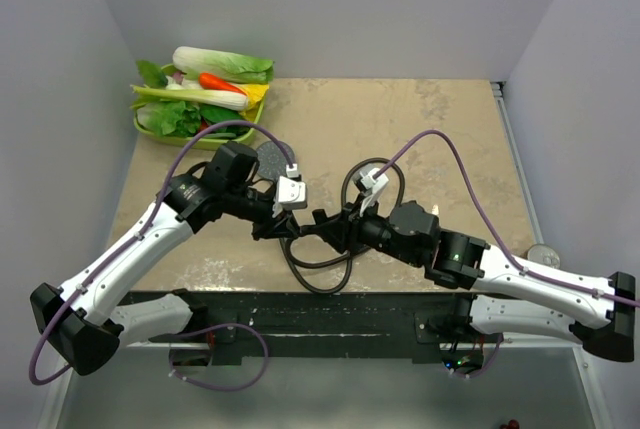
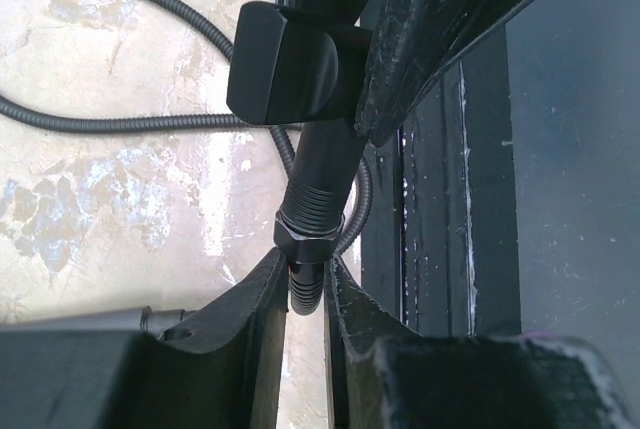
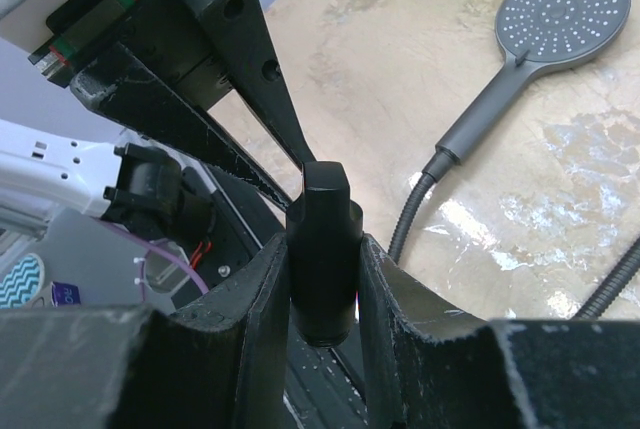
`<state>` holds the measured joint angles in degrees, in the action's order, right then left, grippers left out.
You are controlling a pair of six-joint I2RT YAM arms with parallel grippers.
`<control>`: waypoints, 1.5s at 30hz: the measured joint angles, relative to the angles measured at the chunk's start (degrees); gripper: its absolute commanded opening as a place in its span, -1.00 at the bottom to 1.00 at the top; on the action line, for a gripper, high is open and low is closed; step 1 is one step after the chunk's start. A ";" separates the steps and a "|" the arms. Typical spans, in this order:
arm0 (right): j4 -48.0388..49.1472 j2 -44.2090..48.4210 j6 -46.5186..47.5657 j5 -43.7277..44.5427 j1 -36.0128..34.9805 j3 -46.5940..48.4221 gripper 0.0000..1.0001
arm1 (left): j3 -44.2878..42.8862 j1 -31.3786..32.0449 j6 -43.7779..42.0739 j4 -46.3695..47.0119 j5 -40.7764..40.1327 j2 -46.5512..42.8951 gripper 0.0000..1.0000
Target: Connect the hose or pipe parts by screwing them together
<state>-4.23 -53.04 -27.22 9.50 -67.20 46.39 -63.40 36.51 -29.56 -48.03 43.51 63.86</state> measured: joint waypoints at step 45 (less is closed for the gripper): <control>-8.17 -5.92 -1.05 -0.63 -1.49 6.10 -1.00 | -0.85 7.04 -4.09 -4.48 -12.55 -1.42 -1.00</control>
<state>-12.40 -58.96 -28.27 8.86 -68.69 52.49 -64.25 43.55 -33.65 -52.51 30.96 62.43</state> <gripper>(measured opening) 0.314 0.213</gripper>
